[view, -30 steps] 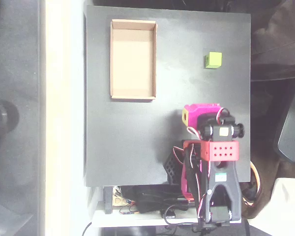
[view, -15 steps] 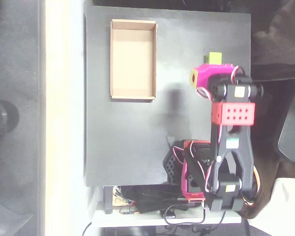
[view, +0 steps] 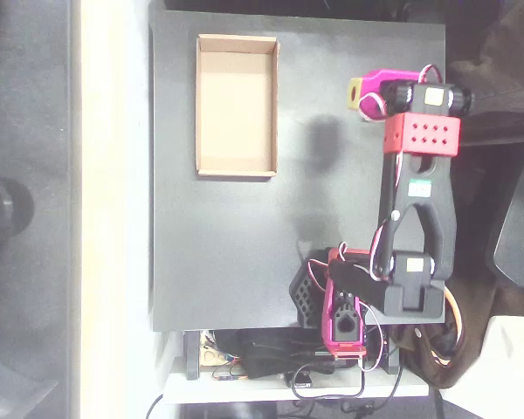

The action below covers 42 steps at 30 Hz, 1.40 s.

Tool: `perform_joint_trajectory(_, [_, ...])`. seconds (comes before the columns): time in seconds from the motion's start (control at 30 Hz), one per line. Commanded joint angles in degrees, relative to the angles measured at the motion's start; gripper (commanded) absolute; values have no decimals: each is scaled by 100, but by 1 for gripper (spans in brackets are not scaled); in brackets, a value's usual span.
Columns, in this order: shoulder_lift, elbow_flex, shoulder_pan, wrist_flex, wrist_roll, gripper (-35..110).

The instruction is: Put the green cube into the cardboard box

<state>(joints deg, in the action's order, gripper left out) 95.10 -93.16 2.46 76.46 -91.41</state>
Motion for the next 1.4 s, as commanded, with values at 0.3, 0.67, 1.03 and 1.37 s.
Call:
perform_joint_trajectory(0.3, [-1336, 1679, 773, -18, -18, 4])
perform_joint_trajectory(0.67, [-1793, 1600, 765, 53, -18, 25])
perform_joint_trajectory(1.03, [-2435, 1591, 773, 35, -18, 39])
perform_joint_trajectory(1.37, [-2909, 1617, 756, -18, -18, 38])
